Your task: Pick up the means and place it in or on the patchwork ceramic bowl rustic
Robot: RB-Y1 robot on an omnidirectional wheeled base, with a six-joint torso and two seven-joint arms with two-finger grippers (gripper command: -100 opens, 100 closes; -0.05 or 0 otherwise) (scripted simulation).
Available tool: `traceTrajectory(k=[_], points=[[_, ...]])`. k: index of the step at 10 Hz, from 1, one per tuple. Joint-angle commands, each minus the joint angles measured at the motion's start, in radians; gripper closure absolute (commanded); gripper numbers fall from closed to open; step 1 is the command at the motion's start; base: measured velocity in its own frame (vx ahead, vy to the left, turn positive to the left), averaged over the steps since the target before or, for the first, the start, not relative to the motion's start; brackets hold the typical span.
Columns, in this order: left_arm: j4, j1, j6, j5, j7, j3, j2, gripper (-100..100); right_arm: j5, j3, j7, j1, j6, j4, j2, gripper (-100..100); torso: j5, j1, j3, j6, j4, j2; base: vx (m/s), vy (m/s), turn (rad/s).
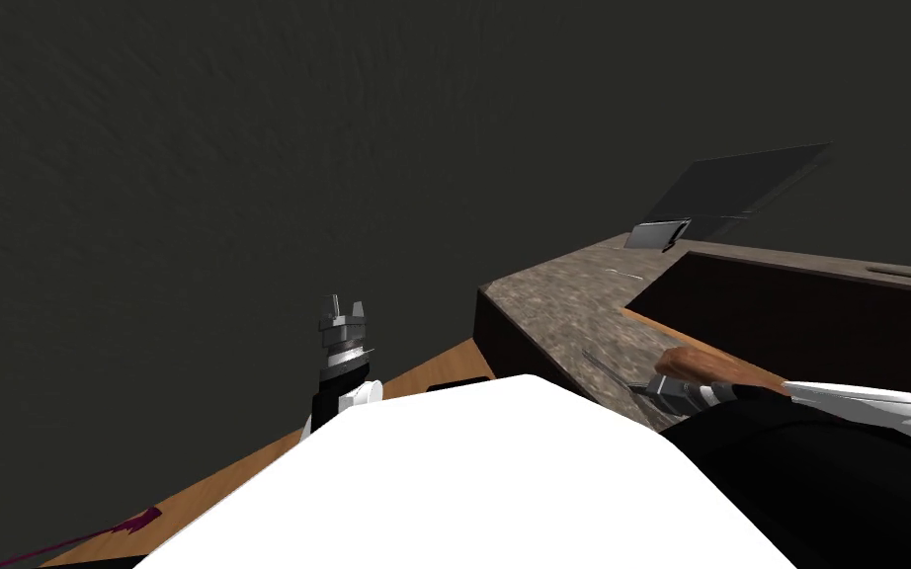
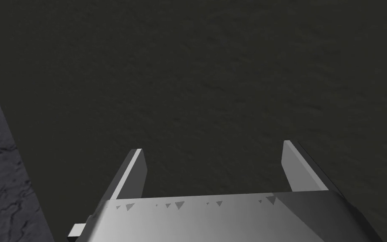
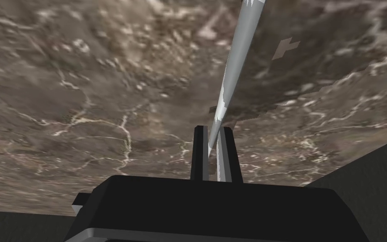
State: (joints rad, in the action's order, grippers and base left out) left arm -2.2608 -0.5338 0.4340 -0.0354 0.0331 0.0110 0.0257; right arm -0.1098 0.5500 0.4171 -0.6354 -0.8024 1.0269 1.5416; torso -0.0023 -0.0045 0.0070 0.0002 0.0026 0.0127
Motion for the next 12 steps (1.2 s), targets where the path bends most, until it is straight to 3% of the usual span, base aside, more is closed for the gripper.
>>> traceTrajectory(k=[1, 4, 6, 12], points=[[0.0, 0.0, 0.0, 0.0, 0.0, 0.0, 0.0, 0, -0.018, -0.002, -0.05, 0.012, 0.008, 0.001, 0.001, 100, 0.0, 0.0, 0.0, 0.0, 0.0, 0.0, -0.136, -0.027, 0.075], [0.0, 0.0, 0.0, 0.0, 0.0, 0.0, 0.0, 0, -0.081, -0.017, -0.142, 0.051, 0.038, 0.016, 0.012, 100, 0.0, -0.001, -0.002, 0.0, -0.001, -0.004, -0.137, -0.026, 0.139], [0.0, 0.0, 0.0, 0.0, 0.0, 0.0, 0.0, 0, -0.081, -0.017, -0.175, 0.051, 0.038, 0.016, 0.012, 100, 0.0, 0.001, -0.002, 0.0, -0.001, -0.004, -0.087, -0.004, 0.042], [0.0, 0.0, 0.0, 0.0, 0.0, 0.0, 0.0, 0, -0.175, -0.04, -0.355, 0.109, 0.083, 0.038, 0.029, 100, 0.001, 0.002, -0.001, -0.001, 0.0, -0.003, -0.13, -0.003, 0.125]])
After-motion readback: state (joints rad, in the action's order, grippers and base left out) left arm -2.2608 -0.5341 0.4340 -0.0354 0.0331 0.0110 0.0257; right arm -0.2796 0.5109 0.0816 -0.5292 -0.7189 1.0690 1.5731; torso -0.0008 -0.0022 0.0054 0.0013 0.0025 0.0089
